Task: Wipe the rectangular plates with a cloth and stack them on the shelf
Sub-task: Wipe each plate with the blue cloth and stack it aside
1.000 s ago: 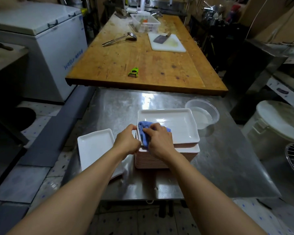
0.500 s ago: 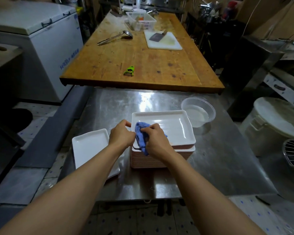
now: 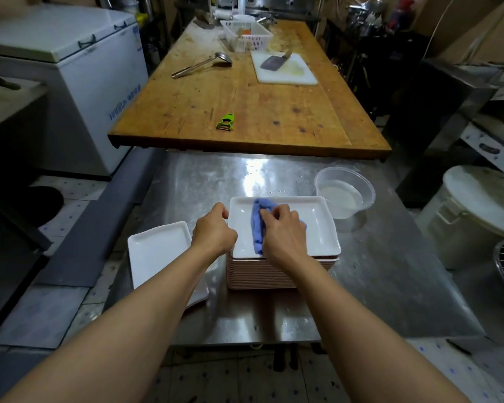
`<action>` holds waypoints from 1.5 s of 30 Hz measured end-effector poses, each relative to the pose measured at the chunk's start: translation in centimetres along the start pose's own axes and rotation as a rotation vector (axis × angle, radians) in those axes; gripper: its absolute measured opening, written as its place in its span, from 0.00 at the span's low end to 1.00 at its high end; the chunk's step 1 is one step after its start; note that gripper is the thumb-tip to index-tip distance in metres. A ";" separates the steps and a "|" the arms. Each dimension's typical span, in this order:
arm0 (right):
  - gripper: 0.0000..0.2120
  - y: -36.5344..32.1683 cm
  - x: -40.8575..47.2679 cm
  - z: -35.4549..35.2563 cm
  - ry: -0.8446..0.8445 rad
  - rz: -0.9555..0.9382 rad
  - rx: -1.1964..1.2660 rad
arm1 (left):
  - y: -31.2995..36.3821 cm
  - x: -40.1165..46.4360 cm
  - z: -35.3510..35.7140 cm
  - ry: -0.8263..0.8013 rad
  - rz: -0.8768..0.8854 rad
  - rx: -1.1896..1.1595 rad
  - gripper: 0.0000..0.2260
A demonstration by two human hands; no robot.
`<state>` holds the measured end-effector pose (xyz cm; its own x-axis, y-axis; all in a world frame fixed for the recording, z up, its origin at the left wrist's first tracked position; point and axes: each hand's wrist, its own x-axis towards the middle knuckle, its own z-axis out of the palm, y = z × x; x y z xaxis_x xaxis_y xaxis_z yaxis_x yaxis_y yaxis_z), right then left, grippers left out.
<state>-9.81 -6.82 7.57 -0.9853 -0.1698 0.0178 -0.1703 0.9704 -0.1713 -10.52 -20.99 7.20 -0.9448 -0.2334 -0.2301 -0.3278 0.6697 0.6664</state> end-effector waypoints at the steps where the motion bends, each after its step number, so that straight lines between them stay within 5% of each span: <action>1: 0.30 0.7 0.1 -0.1 0.000 0.031 -0.044 | 0.0 0.0 0.0 -0.003 -0.001 0.004 0.12; 9: 0.22 5.1 -2.1 -1.5 0.009 0.146 -0.234 | 0.7 -0.8 -0.3 0.028 0.001 0.073 0.12; 14: 0.13 4.9 -4.2 -2.1 -0.029 0.065 -0.050 | 1.3 -1.2 -0.3 0.048 -0.016 0.071 0.13; 22: 0.09 6.5 -5.9 -2.6 0.024 -0.072 -0.079 | 1.7 -2.0 -0.2 0.064 -0.018 0.077 0.13; 30: 0.05 8.9 -7.3 -3.7 0.107 0.078 -0.018 | 1.9 -3.5 0.1 0.125 -0.013 0.262 0.18; 34: 0.07 10.2 -8.1 -4.8 0.230 0.270 0.310 | 2.8 -5.4 1.2 0.223 0.236 0.352 0.18; 37: 0.13 10.2 -8.6 -6.1 0.286 0.353 0.478 | 3.7 -6.5 2.8 0.115 0.491 0.386 0.17; 45: 0.14 11.1 -9.9 -5.7 0.304 0.446 0.602 | 4.5 -7.5 5.0 0.150 0.709 0.555 0.07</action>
<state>-2.00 6.59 11.15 -0.9338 0.3500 0.0746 0.1901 0.6618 -0.7252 -4.94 -12.73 8.35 -0.9278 0.2988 0.2232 0.3391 0.9251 0.1711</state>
